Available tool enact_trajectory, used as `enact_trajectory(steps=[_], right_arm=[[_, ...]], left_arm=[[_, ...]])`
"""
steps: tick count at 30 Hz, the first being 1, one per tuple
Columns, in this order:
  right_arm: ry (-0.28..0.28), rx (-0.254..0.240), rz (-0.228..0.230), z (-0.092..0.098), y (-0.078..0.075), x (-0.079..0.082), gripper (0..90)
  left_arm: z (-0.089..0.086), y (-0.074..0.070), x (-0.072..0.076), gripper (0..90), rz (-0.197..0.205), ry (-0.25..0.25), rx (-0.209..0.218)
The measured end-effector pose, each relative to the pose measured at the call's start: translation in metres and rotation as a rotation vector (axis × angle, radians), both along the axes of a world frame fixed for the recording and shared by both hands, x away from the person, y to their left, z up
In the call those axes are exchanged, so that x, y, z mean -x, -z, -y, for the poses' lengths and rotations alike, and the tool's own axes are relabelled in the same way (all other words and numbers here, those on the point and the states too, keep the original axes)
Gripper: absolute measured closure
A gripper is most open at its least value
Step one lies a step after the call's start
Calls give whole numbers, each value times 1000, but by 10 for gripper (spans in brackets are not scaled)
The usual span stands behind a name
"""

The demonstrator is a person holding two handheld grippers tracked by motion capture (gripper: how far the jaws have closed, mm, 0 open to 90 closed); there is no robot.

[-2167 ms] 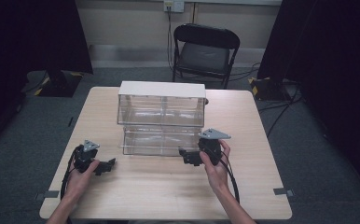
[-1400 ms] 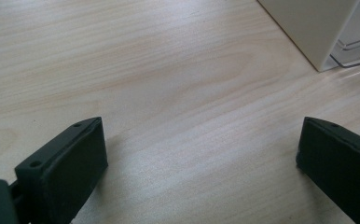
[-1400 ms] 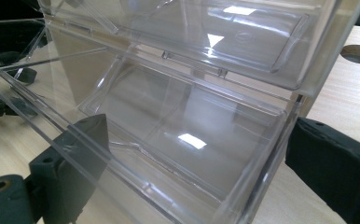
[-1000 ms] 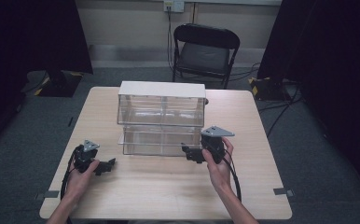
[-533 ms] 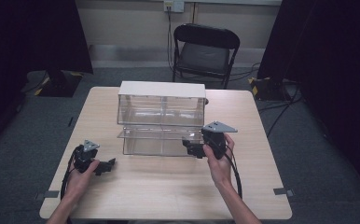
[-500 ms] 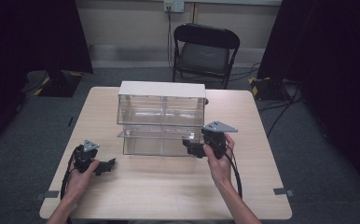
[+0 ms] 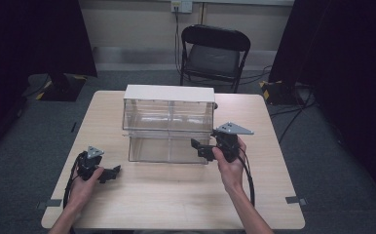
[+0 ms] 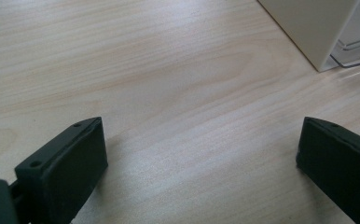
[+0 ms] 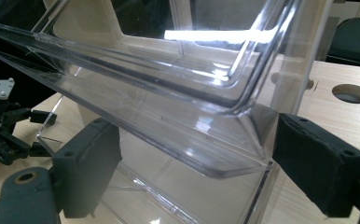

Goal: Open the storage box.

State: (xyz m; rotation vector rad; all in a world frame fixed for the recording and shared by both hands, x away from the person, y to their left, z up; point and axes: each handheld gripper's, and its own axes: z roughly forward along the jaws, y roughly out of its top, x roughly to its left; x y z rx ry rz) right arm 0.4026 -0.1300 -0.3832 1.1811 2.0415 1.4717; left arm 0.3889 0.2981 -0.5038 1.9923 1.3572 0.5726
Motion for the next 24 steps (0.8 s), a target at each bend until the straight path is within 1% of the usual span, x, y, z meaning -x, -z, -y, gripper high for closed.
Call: enact_trajectory(steps=[5, 9, 13, 24], right_arm=[[0, -7, 5, 0, 0, -1, 144], [16, 6, 19, -1, 0, 1, 143], [13, -12, 14, -1, 2, 1, 141], [12, -21, 13, 0, 1, 0, 140]], left_arm=[[0, 0, 0, 12, 0, 0, 0], [0, 0, 0, 12, 0, 0, 0], [0, 0, 0, 12, 0, 0, 0], [0, 0, 0, 13, -1, 1, -1]])
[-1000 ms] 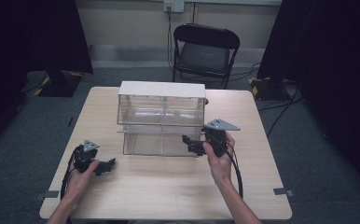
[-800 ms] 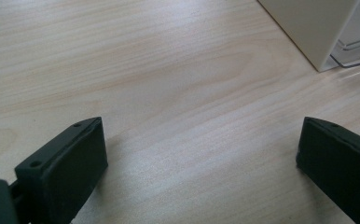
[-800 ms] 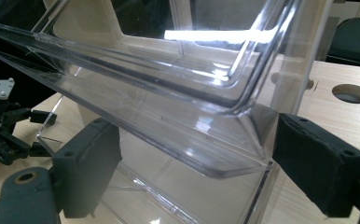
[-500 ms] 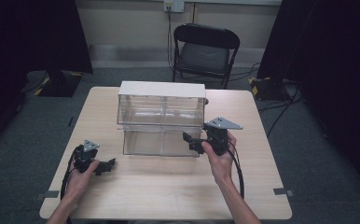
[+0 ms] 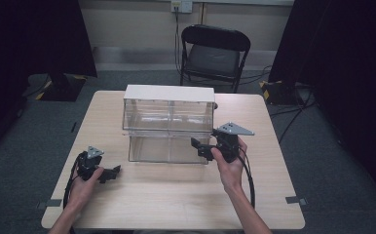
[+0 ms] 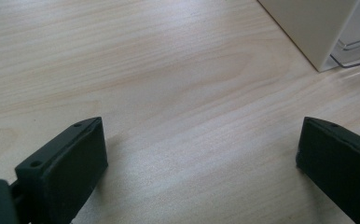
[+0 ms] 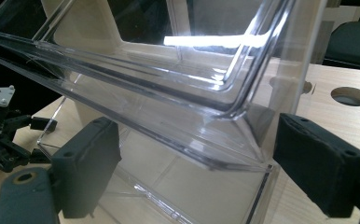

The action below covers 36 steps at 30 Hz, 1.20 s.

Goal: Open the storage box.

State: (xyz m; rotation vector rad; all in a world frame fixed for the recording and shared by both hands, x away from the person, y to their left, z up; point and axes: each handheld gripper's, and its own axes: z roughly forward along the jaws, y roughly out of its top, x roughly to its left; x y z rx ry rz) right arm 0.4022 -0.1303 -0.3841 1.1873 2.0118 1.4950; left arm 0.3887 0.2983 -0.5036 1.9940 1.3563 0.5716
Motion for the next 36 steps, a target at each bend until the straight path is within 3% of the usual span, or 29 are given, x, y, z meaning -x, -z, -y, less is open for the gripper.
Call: enact_trajectory(steps=[36], right_arm=[[-5, -10, -4, 1, 1, -1, 139]], left_arm=[[0, 0, 0, 13, 1, -1, -1]])
